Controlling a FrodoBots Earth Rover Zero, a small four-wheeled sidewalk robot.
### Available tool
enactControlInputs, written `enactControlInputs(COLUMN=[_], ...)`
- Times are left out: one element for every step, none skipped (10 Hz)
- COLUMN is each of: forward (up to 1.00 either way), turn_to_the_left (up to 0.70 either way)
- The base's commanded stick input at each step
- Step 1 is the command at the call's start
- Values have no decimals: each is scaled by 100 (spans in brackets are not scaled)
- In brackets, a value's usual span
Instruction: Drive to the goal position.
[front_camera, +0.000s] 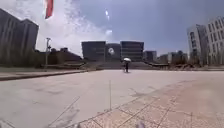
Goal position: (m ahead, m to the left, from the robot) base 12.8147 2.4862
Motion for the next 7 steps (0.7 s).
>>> enactControlInputs(forward=[45, 45, 45, 45, 45, 45, 45], turn_to_the_left=[3, 3, 3, 3, 3, 3, 3])
